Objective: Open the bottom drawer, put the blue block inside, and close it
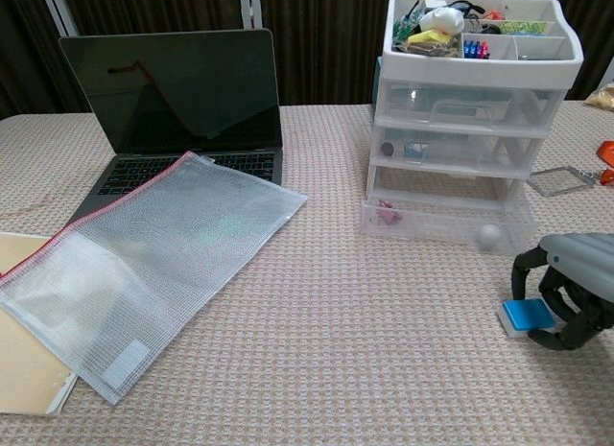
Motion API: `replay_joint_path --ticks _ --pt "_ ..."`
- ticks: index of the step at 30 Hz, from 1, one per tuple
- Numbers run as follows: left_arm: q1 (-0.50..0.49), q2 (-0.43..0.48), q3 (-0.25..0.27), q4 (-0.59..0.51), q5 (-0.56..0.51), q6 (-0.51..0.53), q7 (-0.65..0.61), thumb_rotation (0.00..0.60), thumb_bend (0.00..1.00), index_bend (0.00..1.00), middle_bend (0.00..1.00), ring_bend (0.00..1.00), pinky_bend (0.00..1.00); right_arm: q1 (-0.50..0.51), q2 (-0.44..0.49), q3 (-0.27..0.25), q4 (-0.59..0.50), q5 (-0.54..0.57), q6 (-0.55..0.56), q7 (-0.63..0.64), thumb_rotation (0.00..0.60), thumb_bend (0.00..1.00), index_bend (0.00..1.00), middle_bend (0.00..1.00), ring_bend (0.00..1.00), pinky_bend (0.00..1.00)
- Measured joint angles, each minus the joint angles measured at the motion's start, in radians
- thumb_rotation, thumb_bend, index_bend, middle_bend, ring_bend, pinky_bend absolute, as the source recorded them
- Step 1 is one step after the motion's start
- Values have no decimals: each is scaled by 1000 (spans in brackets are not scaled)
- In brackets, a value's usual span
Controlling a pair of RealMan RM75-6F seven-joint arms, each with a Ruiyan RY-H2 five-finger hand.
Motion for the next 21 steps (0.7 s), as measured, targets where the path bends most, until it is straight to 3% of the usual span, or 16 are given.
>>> replay_joint_path --ticks 11,16,21 --pt "1 -1 -1 2 2 4 3 600 154 84 0 0 0 -11 22 11 -79 -87 20 14 600 281 635 781 775 667" --pt "2 -1 -1 3 2 6 2 600 154 87 0 0 0 9 44 69 -125 -93 28 -14 600 281 635 781 775 667" --pt "2 -2 -1 3 3 8 2 600 152 87 0 0 0 39 51 154 -120 -24 17 -27 600 280 632 781 775 667"
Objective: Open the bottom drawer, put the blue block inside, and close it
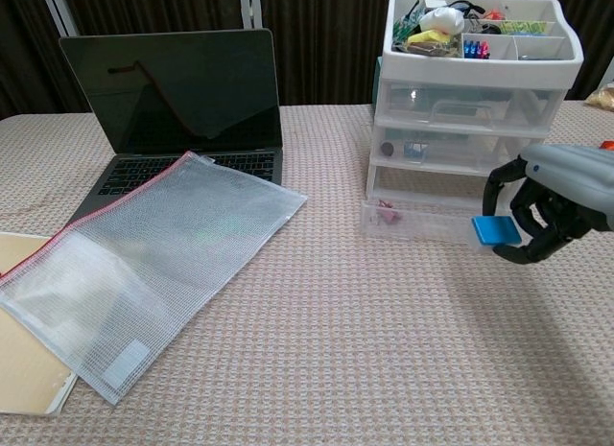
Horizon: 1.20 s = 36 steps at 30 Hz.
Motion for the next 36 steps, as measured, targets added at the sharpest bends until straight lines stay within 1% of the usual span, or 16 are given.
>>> replay_joint_path --ticks 2,7,9,12,15,17,19,21,27,30,32,34,36 --pt "0 0 0 0 0 0 -1 600 153 87 0 0 0 12 0 34 14 36 -7 -1 600 280 631 781 775 667" --pt "-1 1 0 0 -2 -4 -3 600 154 87 0 0 0 59 -8 141 91 159 -41 0 600 281 629 781 775 667" --pt "-2 2 0 -1 -1 -4 -4 600 154 87 0 0 0 78 -14 171 127 200 -54 2 600 280 623 781 775 666" --pt "-2 2 0 -1 -1 -4 -4 600 154 87 0 0 0 98 -26 188 176 216 -61 6 600 257 575 781 774 666" --pt "-1 2 -1 -1 -1 -2 -6 600 153 87 0 0 0 110 -40 192 212 230 -68 10 600 211 469 781 775 666" --pt "-1 1 -1 0 0 -1 -6 600 153 87 0 0 0 114 -46 193 217 247 -72 12 600 183 388 781 775 666" --pt "-1 0 -1 1 0 -1 -6 600 153 87 0 0 0 117 -49 189 217 256 -75 12 600 168 337 781 775 666" --pt "-1 0 -1 1 0 -2 -6 600 153 86 0 0 0 117 -49 178 215 246 -72 13 600 163 314 781 774 666" --pt "-1 0 -1 0 2 0 -6 600 153 83 0 0 0 113 -49 157 210 209 -55 27 600 160 311 781 775 666" --pt "0 -1 -1 0 1 2 -6 600 154 83 0 0 0 111 -49 155 208 202 -51 35 600 160 376 760 755 657" --pt "0 -1 -1 0 1 2 -7 600 156 83 0 0 0 107 -47 153 202 194 -49 43 600 160 410 732 724 641" --pt "0 -1 -1 1 1 1 -8 600 154 82 0 0 0 100 -42 142 192 173 -45 54 600 160 421 676 667 621" --pt "0 0 -2 1 1 1 -10 600 152 82 0 0 0 89 -31 121 177 132 -40 69 600 161 422 617 608 603"
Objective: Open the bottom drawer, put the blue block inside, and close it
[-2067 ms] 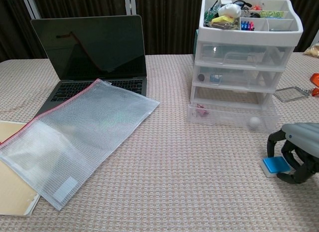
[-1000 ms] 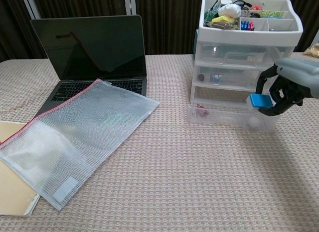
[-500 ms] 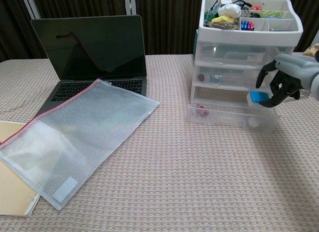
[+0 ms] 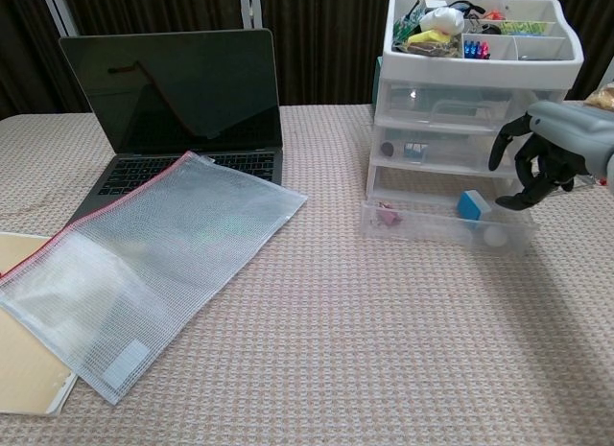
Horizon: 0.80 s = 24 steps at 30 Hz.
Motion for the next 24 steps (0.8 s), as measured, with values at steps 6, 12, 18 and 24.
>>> replay_joint_path --ticks 6,12,18,24 --pt "0 -2 -1 1 1 2 3 600 153 82 0 0 0 -39 44 -104 -29 -211 16 61 600 212 355 353 248 324" --pt "2 -8 -3 3 3 13 5 600 153 82 0 0 0 -58 97 -248 8 -498 17 87 600 339 167 105 11 119" --pt "3 -11 -11 7 -1 21 -2 600 152 82 0 0 0 -59 117 -346 106 -679 10 -26 600 359 153 75 0 63" --pt "4 -12 -13 10 5 27 -10 600 152 83 0 0 0 -53 69 -375 216 -746 -16 -152 600 361 153 75 0 58"
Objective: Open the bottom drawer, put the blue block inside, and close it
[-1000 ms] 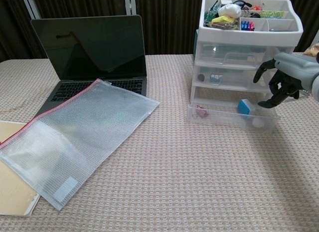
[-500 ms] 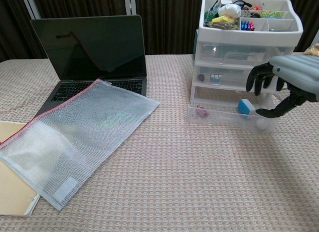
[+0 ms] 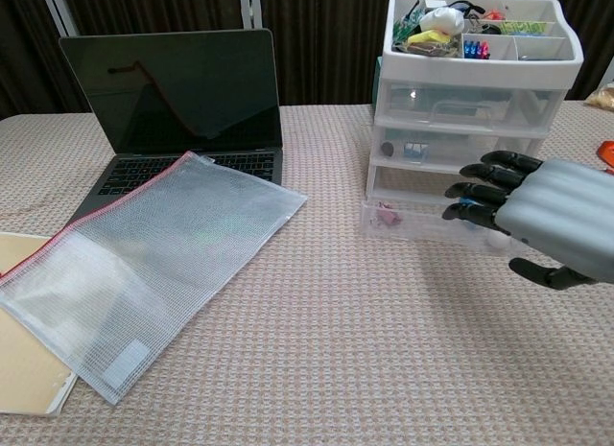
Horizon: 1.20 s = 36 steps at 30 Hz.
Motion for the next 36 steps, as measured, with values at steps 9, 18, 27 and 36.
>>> replay_joint_path --ticks 9,18,27,36 --pt "-2 3 -1 0 0 -5 -12 600 155 84 0 0 0 25 -40 -18 97 -56 -81 -109 600 361 155 75 0 58" --pt "-3 3 0 -4 -3 -9 -11 600 153 85 0 0 0 30 -57 -10 133 -61 -122 -152 600 360 161 76 0 57" --pt "-2 5 0 -12 -12 -15 -9 600 152 85 0 0 0 29 -74 25 166 -17 -160 -200 600 361 177 76 0 58" --pt "-3 7 1 -17 -13 -18 -10 600 153 85 0 0 0 20 -105 78 217 58 -181 -264 600 361 178 75 0 57"
